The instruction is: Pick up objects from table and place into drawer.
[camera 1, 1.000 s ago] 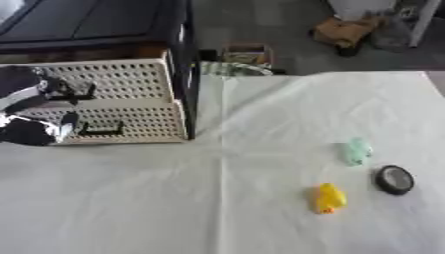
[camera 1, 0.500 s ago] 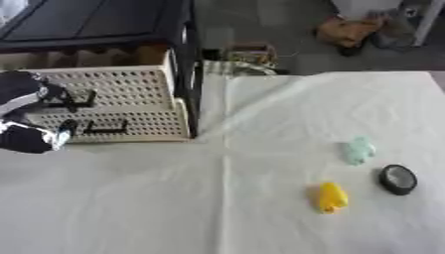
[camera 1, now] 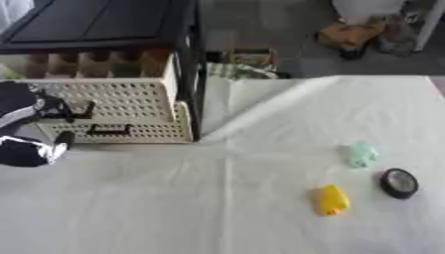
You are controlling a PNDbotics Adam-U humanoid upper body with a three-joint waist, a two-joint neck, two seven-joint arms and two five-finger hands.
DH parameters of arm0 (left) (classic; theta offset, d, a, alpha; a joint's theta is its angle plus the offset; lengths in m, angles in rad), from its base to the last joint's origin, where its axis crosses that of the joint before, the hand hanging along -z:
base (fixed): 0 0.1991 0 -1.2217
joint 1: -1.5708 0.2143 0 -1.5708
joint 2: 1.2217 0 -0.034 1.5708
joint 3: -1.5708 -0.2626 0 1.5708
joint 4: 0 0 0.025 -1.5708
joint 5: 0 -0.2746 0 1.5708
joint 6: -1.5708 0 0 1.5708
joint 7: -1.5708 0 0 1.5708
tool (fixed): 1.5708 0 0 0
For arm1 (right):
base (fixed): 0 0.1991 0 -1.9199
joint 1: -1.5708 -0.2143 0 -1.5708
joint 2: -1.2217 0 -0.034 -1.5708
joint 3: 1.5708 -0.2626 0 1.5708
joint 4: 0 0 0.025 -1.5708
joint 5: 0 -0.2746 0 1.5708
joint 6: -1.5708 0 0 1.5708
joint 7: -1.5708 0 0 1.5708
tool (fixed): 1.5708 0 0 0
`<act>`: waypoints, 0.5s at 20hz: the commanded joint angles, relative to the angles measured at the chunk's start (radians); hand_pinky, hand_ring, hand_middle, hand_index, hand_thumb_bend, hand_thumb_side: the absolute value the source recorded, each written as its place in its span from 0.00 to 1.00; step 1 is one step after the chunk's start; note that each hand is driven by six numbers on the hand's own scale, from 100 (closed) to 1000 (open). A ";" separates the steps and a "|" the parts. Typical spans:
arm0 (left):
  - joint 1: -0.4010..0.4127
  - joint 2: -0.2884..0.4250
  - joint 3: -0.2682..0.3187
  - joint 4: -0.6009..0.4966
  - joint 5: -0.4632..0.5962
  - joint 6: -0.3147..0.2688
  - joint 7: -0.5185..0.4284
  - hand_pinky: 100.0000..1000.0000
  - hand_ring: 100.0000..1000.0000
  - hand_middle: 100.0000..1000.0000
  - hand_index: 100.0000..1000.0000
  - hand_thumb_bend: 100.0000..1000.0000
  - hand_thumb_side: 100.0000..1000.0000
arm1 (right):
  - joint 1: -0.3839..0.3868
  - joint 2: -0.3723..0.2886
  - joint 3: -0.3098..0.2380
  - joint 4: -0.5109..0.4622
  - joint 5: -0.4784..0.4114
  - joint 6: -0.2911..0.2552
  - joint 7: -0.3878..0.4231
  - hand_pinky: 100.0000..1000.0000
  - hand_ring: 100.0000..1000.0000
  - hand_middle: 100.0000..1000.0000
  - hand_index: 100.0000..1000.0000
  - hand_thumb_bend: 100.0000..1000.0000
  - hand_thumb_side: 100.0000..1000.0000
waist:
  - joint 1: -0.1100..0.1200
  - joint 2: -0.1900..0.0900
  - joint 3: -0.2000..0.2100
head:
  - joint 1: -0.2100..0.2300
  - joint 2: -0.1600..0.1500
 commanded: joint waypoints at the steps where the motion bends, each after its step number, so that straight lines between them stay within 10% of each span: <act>1: 0.018 0.052 0.019 -0.031 0.022 0.015 0.020 0.00 0.00 0.00 0.66 0.01 0.34 | -0.003 -0.010 -0.012 -0.017 -0.009 -0.004 0.002 0.72 0.66 0.31 0.80 0.33 0.96 | -0.004 -0.025 0.003 | 0.000 0.001; 10: 0.108 0.083 0.035 -0.122 0.046 0.040 0.072 0.00 0.00 0.00 0.66 0.01 0.34 | -0.003 -0.007 -0.015 -0.017 -0.011 -0.005 0.000 0.72 0.66 0.31 0.80 0.33 0.96 | -0.010 -0.026 0.007 | -0.002 0.000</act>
